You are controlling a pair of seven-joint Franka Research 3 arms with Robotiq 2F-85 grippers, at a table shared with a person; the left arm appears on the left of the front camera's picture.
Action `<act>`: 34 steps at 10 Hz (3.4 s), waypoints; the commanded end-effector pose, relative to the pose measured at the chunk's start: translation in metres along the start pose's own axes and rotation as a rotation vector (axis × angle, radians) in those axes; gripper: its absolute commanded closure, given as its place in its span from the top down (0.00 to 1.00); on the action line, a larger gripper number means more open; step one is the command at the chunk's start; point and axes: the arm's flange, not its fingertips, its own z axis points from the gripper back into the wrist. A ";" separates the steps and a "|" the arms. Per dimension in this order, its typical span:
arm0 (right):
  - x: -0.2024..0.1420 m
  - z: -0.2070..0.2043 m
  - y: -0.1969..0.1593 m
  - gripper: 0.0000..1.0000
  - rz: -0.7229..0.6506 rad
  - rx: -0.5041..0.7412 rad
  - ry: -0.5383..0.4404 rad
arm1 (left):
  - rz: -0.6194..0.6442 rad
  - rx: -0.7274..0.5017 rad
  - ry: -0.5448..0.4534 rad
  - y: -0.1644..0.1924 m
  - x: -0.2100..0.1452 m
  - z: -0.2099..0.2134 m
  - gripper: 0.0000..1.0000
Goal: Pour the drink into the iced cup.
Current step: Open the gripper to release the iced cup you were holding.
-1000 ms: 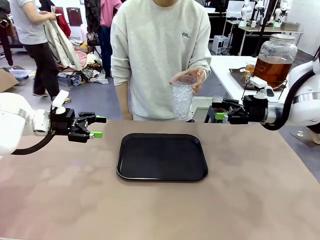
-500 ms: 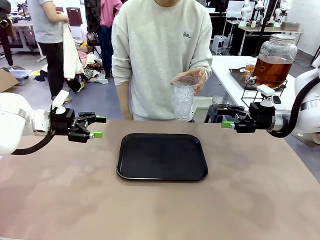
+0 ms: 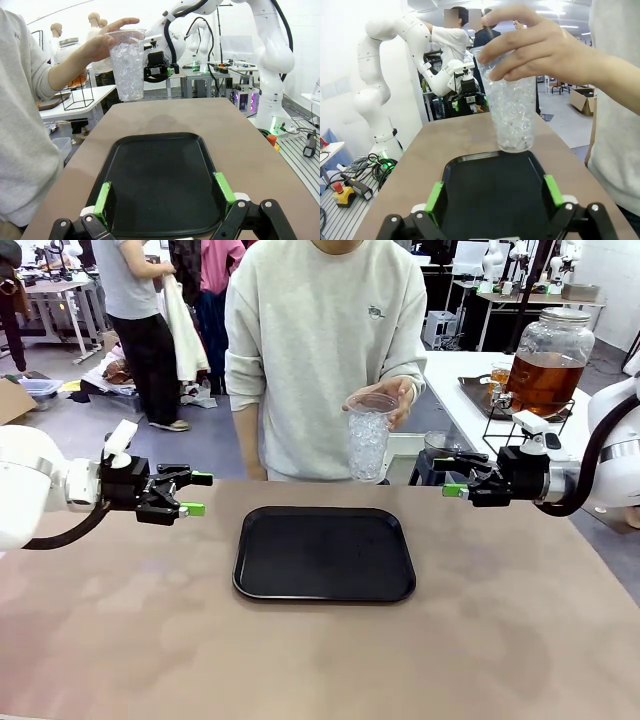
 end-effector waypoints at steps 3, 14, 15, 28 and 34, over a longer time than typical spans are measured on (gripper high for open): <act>0.003 -0.001 0.000 1.00 -0.009 0.002 0.001 | 0.007 0.009 0.002 0.000 0.002 -0.002 1.00; 0.003 -0.001 0.000 1.00 -0.009 0.002 0.001 | 0.007 0.009 0.002 0.000 0.002 -0.002 1.00; 0.003 -0.001 0.000 1.00 -0.009 0.002 0.001 | 0.007 0.009 0.002 0.000 0.002 -0.002 1.00; 0.003 -0.001 0.000 1.00 -0.009 0.002 0.001 | 0.007 0.009 0.002 0.000 0.002 -0.002 1.00; 0.003 -0.001 0.000 1.00 -0.009 0.002 0.001 | 0.007 0.009 0.002 0.000 0.002 -0.002 1.00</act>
